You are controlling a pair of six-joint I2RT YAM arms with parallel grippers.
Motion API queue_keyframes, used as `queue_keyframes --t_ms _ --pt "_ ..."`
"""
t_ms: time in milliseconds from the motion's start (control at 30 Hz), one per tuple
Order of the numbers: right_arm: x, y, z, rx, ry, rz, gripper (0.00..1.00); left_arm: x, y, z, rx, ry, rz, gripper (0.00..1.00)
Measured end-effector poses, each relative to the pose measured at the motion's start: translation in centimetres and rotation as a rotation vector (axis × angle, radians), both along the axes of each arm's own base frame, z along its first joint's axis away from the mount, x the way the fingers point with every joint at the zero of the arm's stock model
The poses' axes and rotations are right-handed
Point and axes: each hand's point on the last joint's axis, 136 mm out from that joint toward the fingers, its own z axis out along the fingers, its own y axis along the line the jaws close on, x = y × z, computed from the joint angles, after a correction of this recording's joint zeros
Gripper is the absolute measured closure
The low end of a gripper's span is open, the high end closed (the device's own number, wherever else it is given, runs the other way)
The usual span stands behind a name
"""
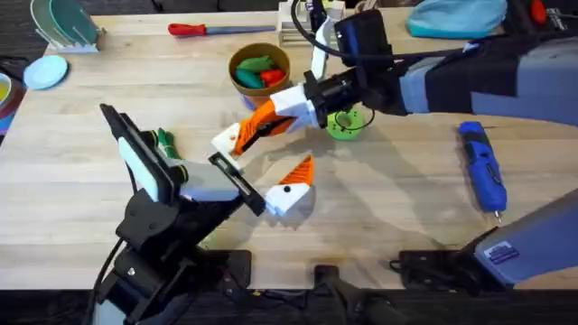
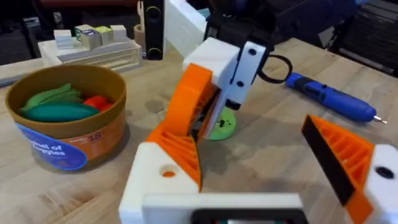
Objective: Pick up the gripper from the table and insert it into the empty holder that is missing its gripper. Then pick up a screw, insert it into the mounting hole, and use the screwdriver to tighten it. Finally, clean up the table by picking up the vegetable and placing it into the bucket.
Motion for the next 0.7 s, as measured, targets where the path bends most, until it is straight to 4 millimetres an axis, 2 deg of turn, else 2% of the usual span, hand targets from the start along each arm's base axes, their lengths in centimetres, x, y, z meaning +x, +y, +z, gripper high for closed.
queue_keyframes --t_ms 400,567,700 --pt "-0.2 0.3 -0.1 -0.006 0.005 0.003 0.994 0.1 0.1 0.0 0.0 0.0 0.005 0.008" --pt "-1.0 1.8 -0.4 -0.034 -0.01 -0.001 0.994 0.5 0.5 -0.1 -0.004 0.013 0.04 0.008" --pt "-0.6 2.8 -0.4 -0.048 -0.053 -0.031 0.994 1.1 1.1 -0.2 -0.008 0.021 0.087 0.008"
